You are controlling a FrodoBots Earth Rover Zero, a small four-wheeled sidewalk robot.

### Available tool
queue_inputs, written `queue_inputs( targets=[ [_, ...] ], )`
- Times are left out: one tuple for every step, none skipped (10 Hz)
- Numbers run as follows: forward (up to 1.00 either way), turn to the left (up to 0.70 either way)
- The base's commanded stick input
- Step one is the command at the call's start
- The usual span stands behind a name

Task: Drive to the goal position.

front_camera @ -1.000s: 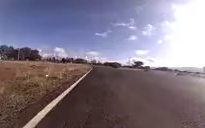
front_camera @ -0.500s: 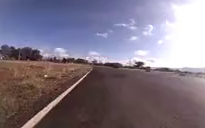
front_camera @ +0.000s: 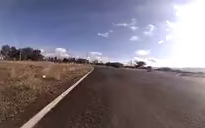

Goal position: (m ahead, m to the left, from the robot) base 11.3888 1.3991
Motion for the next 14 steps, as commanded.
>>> queue_inputs(
  targets=[
    [0.45, 0.0],
    [0.45, 0.0],
    [0.45, 0.0],
    [0.45, 0.0],
    [0.45, 0.0],
    [0.45, 0.0],
    [0.45, 0.0],
    [0.45, 0.0],
    [0.45, 0.0],
    [0.45, 0.0],
    [0.45, 0.0],
    [0.45, 0.0],
    [0.45, 0.0],
    [0.45, 0.0]
  ],
)
